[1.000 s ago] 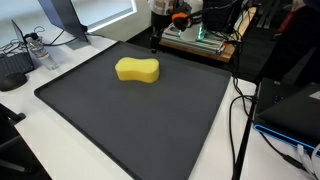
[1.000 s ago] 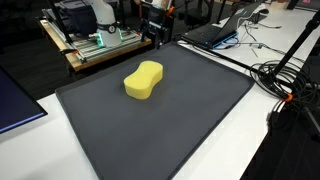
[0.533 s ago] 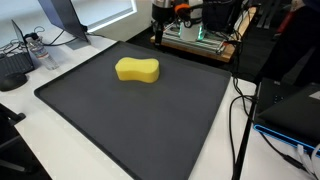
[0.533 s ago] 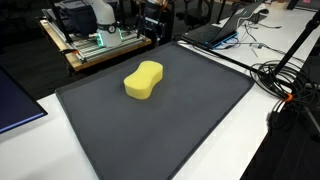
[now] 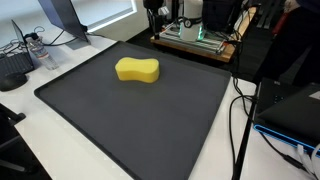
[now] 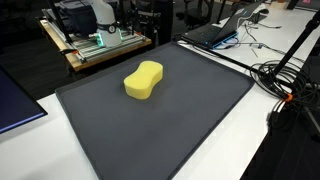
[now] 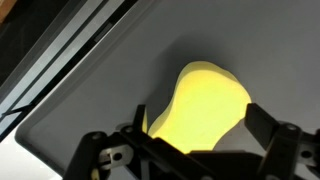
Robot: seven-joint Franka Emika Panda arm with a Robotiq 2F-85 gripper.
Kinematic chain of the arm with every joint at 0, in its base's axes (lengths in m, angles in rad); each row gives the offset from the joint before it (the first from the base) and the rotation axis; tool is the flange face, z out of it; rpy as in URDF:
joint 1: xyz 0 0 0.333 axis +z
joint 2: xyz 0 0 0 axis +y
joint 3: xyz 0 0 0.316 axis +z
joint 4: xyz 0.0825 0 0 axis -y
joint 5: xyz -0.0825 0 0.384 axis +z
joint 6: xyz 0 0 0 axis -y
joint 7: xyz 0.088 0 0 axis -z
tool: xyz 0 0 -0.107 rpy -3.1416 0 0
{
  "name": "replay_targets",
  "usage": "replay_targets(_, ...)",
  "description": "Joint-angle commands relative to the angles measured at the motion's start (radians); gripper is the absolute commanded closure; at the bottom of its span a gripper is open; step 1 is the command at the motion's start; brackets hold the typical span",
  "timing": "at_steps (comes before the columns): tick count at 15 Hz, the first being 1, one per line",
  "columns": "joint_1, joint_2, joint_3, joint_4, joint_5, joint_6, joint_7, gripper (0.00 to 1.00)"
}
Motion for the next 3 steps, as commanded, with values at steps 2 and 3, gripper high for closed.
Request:
replay_targets(2, -0.043, 0.001, 0.032, 0.002, 0.022, 0.000, -0.051, 0.00)
replay_targets(3, -0.041, 0.001, 0.031, 0.002, 0.023, -0.001, -0.054, 0.00)
